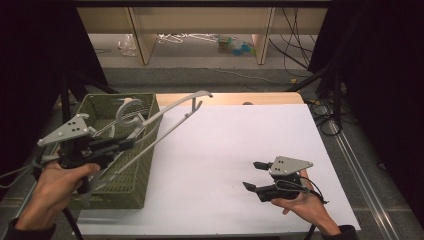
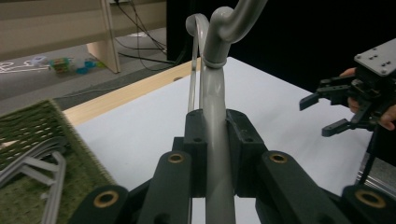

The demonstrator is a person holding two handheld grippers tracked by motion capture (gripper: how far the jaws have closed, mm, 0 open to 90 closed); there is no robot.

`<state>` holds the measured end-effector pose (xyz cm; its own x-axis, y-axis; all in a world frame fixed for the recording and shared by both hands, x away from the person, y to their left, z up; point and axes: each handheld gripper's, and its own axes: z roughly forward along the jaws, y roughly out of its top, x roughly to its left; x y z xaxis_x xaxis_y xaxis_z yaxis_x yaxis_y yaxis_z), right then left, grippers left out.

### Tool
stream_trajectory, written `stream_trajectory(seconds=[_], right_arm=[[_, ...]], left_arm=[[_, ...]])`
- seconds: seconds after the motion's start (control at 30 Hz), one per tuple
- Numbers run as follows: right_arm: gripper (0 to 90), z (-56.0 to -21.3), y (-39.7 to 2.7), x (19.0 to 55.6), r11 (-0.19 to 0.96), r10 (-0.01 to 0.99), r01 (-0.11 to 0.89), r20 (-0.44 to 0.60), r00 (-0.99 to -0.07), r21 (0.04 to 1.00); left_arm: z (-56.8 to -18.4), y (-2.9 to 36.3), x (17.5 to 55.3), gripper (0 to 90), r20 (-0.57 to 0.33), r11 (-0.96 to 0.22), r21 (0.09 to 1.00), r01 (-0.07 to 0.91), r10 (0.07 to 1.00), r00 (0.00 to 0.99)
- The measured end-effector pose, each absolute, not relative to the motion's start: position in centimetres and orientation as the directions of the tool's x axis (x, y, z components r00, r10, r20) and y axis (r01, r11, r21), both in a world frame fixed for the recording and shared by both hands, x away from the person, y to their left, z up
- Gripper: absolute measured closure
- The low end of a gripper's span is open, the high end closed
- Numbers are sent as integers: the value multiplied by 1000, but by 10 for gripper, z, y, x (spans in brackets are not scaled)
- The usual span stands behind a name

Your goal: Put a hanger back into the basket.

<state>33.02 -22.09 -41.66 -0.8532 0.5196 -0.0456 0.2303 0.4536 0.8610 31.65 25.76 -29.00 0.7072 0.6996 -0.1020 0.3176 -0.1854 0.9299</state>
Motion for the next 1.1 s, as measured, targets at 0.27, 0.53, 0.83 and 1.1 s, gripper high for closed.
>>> stream_trajectory(seconds=[0.27,0.53,0.83,1.1], right_arm=[[289,-418,-222,331,457,520,235,-43,-853,858],[289,-418,-224,331,458,524,239,-43,-851,856],[286,-421,-222,331,456,522,238,-41,-852,858],[285,-422,-223,331,472,513,247,-36,-857,846]], left_arm=[[-287,293,332,790,-63,-195,928,316,755,652],[-300,330,357,791,-69,-180,922,341,793,605],[-321,356,384,791,-88,-150,918,366,824,559],[-337,370,390,791,-83,-168,901,399,837,540]])
